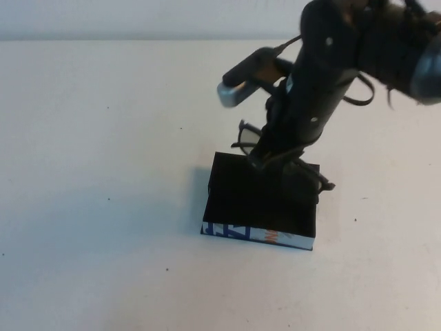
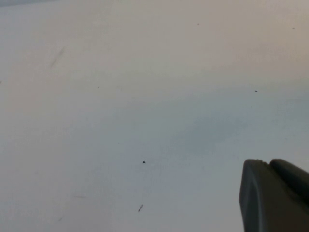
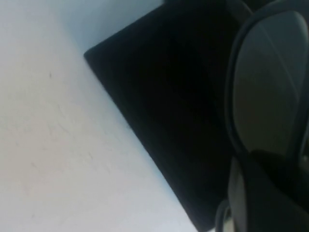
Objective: Take glasses out of glasses case
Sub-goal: Pick up the glasses from the glasses case, then place the glasses on the table
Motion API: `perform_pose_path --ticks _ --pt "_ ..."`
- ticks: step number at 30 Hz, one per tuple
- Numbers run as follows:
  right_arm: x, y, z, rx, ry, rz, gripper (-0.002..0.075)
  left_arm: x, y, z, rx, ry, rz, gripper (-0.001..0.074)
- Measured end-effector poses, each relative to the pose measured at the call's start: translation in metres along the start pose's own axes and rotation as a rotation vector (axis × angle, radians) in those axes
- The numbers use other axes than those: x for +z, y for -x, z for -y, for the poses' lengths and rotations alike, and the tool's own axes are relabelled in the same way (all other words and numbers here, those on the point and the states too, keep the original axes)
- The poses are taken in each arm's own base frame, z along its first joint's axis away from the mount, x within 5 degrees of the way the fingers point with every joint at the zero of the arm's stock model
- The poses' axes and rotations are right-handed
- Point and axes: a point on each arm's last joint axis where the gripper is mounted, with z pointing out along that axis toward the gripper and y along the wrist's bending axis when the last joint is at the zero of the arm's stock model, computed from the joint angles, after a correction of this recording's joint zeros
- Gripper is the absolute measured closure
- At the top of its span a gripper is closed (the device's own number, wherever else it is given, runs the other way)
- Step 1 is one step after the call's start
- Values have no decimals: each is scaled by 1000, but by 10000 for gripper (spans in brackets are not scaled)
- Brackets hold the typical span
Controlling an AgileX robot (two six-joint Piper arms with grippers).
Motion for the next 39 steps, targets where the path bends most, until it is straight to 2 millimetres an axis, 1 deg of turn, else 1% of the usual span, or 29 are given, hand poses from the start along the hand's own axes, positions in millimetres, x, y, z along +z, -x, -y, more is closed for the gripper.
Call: perform_pose_path --ticks 3,6,7,9,10,13,15,17,19,21,24,27,29,39 --pt "-39 -16 13 145 10 69 675 0 0 0 0 0 0 741" --pt "-76 -44 23 254 30 126 675 0 0 0 0 0 0 741" --pt "-79 -52 24 275 38 123 675 0 0 0 0 0 0 741" --pt "-92 -79 27 329 40 126 675 0 0 0 0 0 0 741" --pt "-96 -93 27 355 39 120 675 0 0 0 0 0 0 741" --pt "-99 -136 28 461 24 89 675 0 0 0 0 0 0 741" --pt "-91 -164 28 549 7 81 675 0 0 0 0 0 0 741" --pt "-79 -185 27 613 -12 95 675 0 0 0 0 0 0 741" --pt "-60 -203 25 658 -22 88 675 0 0 0 0 0 0 741" --pt "-40 -217 23 692 -22 71 675 0 0 0 0 0 0 741" --pt "-15 -230 19 717 -14 38 675 0 0 0 0 0 0 741" --pt "4 -237 18 734 -9 3 675 0 0 0 0 0 0 741" --pt "11 -237 19 740 -9 -10 675 0 0 0 0 0 0 741" --pt "38 -229 32 752 -28 -4 675 0 0 0 0 0 0 741"
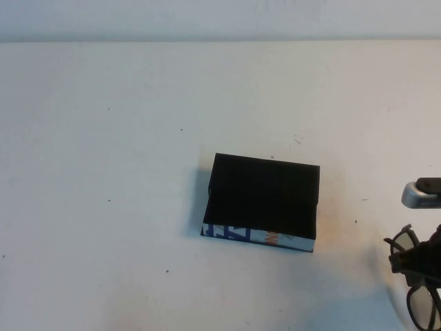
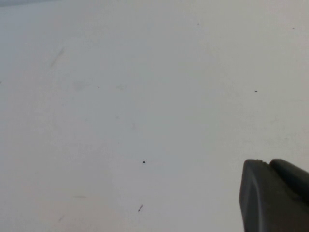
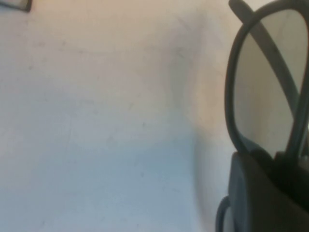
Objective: Take glasses out of glasses case
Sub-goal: Place the glasses on the table
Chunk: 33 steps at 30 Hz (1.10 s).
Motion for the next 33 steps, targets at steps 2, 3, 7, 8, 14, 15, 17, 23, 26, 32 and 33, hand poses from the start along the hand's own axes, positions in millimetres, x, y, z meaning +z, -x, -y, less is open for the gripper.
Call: perform_pose_path --ticks 2,3,7,8,14,15,17,23,26,32,33 --pt "4 4 0 5 0 25 675 0 0 0 0 0 0 741" --pt "6 6 0 14 4 40 675 0 0 0 0 0 0 741" --pt "12 14 -1 65 28 101 675 0 0 0 0 0 0 741" --pt "15 16 -2 80 34 108 675 0 0 0 0 0 0 741" --pt "27 18 0 97 28 89 655 0 0 0 0 0 0 741" --pt "29 18 0 96 25 87 635 0 0 0 0 0 0 741" --pt "31 19 1 95 22 92 577 0 0 0 0 0 0 741" --pt "23 23 -1 81 26 100 443 0 0 0 0 0 0 741" --pt "3 25 -4 64 40 158 462 0 0 0 0 0 0 741" --pt "-67 9 -7 -59 23 371 602 0 0 0 0 0 0 741" --pt "-78 4 -7 -78 16 403 636 0 0 0 0 0 0 741"
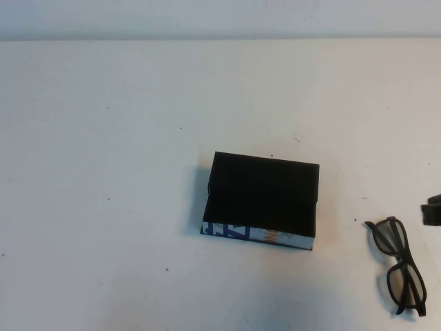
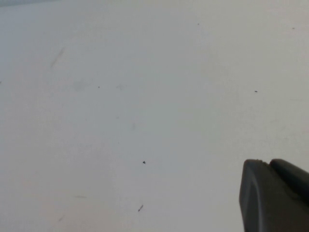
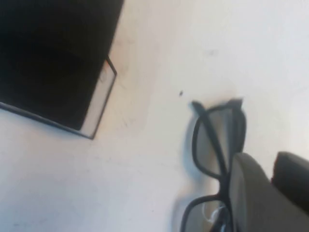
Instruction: Take glasses out of glasses case
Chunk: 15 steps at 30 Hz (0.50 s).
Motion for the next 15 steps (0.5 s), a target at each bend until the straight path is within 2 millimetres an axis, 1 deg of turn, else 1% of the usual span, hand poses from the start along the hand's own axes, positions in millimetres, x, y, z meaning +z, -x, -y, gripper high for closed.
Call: perform_pose_path --ticks 1,3,7,9,11,12,15 --pt "-18 0 -1 -16 1 58 671 0 0 0 0 0 0 741" --pt "-44 -2 -3 -32 9 154 710 0 0 0 0 0 0 741" --pt "-96 -12 -7 -44 39 357 736 0 0 0 0 0 0 741" --pt "-114 -20 -8 -50 49 431 739 0 0 0 0 0 0 741" --pt "-126 -30 -7 -55 55 488 741 0 0 0 0 0 0 741" --pt "-129 -35 -7 -56 57 506 741 0 0 0 0 0 0 741" --pt "-127 -49 -5 -49 63 545 741 0 0 0 0 0 0 741"
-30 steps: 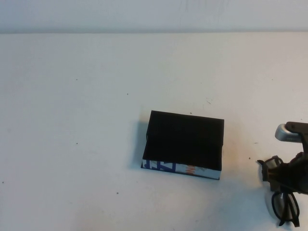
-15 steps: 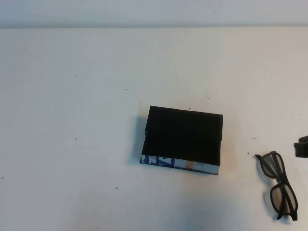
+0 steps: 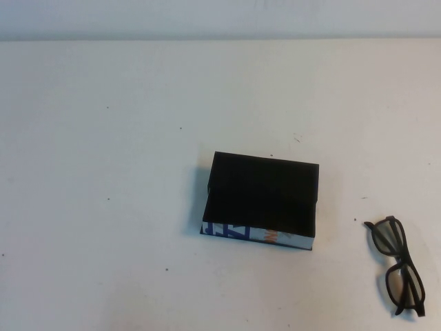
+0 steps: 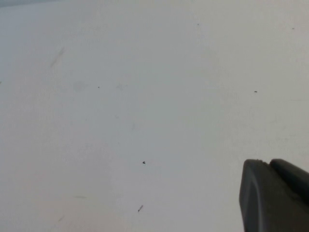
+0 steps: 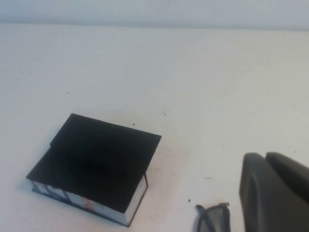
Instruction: Take glasses out of glasses case
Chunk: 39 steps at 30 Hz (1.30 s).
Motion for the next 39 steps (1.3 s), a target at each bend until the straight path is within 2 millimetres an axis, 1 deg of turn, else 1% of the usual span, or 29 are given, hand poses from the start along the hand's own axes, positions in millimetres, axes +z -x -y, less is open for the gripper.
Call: perform_pose_path --ticks 2,5,7,10,16,25,29,33,35,39 --pt "-2 -9 0 33 16 42 742 0 0 0 0 0 0 741" --pt "-7 -22 1 114 47 171 742 0 0 0 0 0 0 741" --pt "-8 -33 4 143 46 245 742 0 0 0 0 0 0 741" --pt "-3 -49 9 150 26 299 742 0 0 0 0 0 0 741" --pt "14 -87 17 163 -4 210 742 0 0 0 0 0 0 741" --pt "26 -125 22 174 -26 84 742 0 0 0 0 0 0 741" --pt "28 -139 23 181 -31 25 742 0 0 0 0 0 0 741" --pt "30 -157 25 191 -36 -6 742 0 0 0 0 0 0 741" --pt "27 -159 26 186 -35 34 742 0 0 0 0 0 0 741" --pt "19 -154 27 137 -49 146 742 0 0 0 0 0 0 741"
